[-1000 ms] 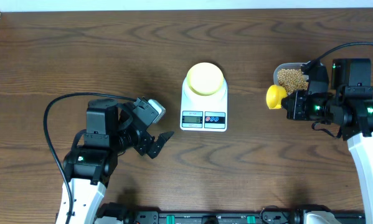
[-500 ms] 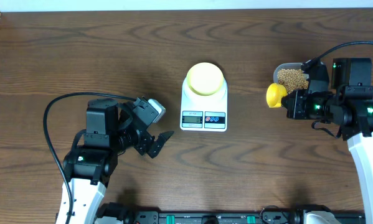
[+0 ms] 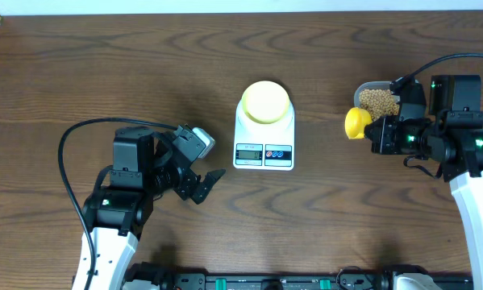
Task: Scoop item into bowl and weigh 50g on scale
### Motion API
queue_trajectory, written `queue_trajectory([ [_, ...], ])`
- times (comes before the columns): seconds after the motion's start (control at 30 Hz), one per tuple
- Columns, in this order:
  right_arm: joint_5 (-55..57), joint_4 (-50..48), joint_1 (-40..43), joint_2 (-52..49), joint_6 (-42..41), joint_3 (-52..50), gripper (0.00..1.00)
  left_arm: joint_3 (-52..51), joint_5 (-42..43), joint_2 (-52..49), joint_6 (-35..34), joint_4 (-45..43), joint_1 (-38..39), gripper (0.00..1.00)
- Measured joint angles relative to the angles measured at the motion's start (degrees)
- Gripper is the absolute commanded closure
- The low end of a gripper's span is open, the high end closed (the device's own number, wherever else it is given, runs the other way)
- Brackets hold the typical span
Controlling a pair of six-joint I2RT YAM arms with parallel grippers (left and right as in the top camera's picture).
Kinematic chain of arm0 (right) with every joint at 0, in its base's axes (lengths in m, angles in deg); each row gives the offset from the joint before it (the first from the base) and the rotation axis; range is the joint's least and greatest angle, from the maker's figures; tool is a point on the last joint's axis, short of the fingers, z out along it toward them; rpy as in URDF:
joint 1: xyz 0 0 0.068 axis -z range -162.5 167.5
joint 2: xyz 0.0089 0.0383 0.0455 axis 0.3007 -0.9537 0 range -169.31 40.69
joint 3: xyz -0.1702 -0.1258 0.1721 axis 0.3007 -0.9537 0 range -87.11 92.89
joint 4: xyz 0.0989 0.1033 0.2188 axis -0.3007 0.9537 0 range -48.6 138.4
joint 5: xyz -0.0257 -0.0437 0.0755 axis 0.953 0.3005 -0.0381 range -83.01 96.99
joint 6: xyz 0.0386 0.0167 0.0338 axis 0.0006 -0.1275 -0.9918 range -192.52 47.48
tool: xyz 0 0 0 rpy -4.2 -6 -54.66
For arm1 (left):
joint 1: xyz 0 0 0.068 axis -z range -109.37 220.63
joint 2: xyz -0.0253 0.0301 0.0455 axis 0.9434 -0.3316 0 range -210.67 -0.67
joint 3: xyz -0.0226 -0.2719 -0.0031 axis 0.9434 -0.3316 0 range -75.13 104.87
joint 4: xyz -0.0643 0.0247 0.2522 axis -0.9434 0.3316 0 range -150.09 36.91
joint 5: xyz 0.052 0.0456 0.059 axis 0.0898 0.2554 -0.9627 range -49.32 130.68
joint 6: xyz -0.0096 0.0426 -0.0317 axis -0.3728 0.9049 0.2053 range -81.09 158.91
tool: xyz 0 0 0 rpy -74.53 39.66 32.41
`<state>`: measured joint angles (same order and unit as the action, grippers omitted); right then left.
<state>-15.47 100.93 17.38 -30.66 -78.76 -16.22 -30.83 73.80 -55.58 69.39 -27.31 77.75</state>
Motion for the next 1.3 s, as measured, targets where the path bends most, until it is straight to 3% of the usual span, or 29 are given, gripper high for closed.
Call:
queue_trajectory([
  [1.0,-0.1,1.0,0.0,0.0,1.3,0.0,0.99,0.0,0.0,0.0,0.0,0.0,0.0,0.01],
  [1.3,1.0,6.3,0.0,-1.7,0.8,2.4,0.99,0.0,0.0,0.0,0.0,0.0,0.0,0.01],
])
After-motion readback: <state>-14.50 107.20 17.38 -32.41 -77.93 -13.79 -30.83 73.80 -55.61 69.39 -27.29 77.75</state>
